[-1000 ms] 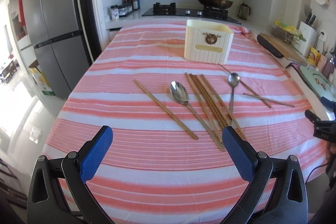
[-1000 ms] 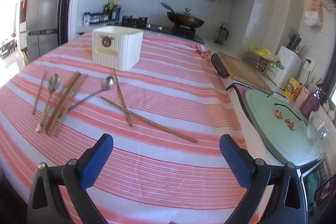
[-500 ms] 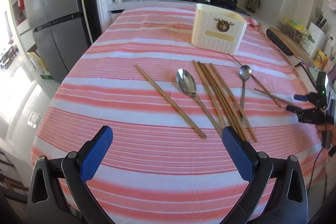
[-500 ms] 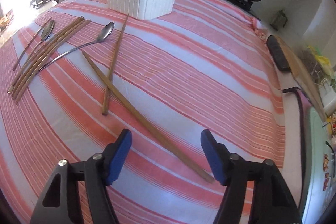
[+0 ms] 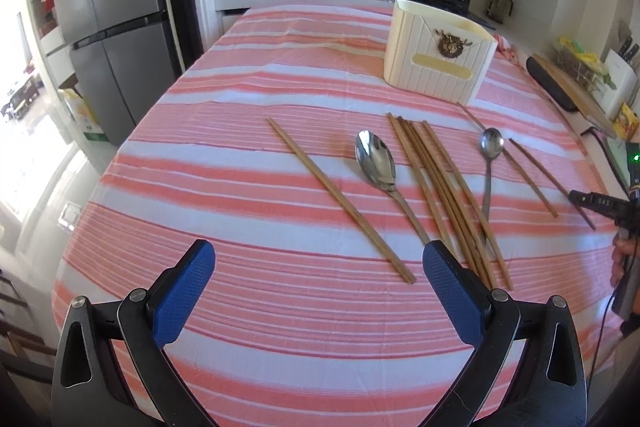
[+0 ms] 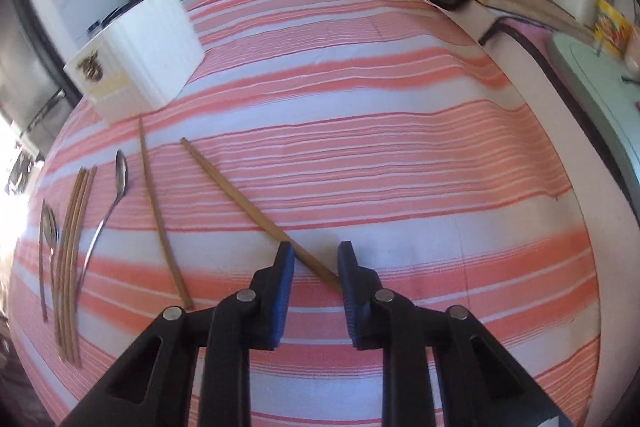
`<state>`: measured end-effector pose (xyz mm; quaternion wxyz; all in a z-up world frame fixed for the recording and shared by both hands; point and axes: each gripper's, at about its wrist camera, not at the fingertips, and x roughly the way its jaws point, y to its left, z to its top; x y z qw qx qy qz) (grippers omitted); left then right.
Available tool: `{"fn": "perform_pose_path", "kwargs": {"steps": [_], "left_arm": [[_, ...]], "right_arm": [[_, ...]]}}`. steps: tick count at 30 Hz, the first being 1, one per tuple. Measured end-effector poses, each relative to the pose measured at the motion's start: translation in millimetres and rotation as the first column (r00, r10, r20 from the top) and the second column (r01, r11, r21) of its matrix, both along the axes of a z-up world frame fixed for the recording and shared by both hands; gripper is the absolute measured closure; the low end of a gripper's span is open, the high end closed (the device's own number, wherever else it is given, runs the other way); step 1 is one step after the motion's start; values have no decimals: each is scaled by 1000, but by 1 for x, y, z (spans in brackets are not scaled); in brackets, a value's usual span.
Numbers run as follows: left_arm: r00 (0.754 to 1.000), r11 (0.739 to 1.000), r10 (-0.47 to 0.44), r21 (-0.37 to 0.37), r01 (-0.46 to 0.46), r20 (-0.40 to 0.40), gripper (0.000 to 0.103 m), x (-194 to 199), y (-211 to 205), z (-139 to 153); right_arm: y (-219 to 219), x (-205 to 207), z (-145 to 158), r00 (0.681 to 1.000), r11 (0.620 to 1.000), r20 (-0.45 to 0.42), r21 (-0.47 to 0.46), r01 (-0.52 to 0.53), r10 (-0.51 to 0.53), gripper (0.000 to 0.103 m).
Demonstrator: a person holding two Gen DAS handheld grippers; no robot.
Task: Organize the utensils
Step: 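Move the right tool to one loose wooden chopstick while the left tool approaches another, then close the right tool on its chopstick while the left tool closes on another chopstick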
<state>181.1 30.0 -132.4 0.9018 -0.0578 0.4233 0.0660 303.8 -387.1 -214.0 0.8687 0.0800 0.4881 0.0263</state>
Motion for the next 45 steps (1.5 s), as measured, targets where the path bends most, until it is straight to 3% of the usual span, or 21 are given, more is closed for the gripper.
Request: {"fn": "perform_pose_path", "kwargs": {"steps": [5,8,10,16,19,21,22,24,26,30,35,38,42,45], "left_arm": [[1000,1000,26,-10,-26,-17,0,13,5,-7],[998,997,39,-64,-42,-55,0,21,9,-18],[996,995,43,-89,-50,-79,0,24,9,-24],[992,990,64,-115,-76,-107,0,30,7,-33],[991,989,78,-114,-91,-110,0,31,7,-33],[990,989,83,-111,-95,-114,0,31,7,-33],[990,990,84,-106,-97,-114,0,31,7,-33],[990,991,88,-95,-98,-110,0,29,6,-33],[990,992,91,-80,-100,-105,0,28,7,-32],[990,993,100,-60,-106,-100,0,26,10,-32],[987,990,112,-74,-121,-118,0,27,17,-37],[984,986,128,-95,-140,-123,0,29,23,-40],[978,968,152,-177,-177,-144,0,40,30,-48],[978,967,153,-182,-178,-143,0,51,21,-52]], "right_arm": [[3,9,2,999,998,4,-32,49,-49,79],[12,8,4,999,994,19,-99,-40,42,71],[15,2,6,991,985,46,-125,-115,122,55],[21,-13,-3,946,910,19,-280,-306,324,54],[8,-14,-5,933,911,34,-230,-342,359,55],[-6,-18,-3,939,920,27,-207,-332,344,60],[-8,-18,-2,943,923,24,-211,-321,333,71],[-9,-19,-1,953,931,14,-220,-292,302,80],[-10,-22,0,972,951,-5,-206,-232,236,84],[-12,-34,1,995,991,-38,-87,-99,96,85],[-3,-54,0,997,995,-63,93,-33,39,85],[6,-60,0,998,995,-44,97,-31,35,82],[15,-62,-3,999,998,-18,58,-40,41,82],[18,-62,-3,999,998,-9,32,-48,49,82]]}}
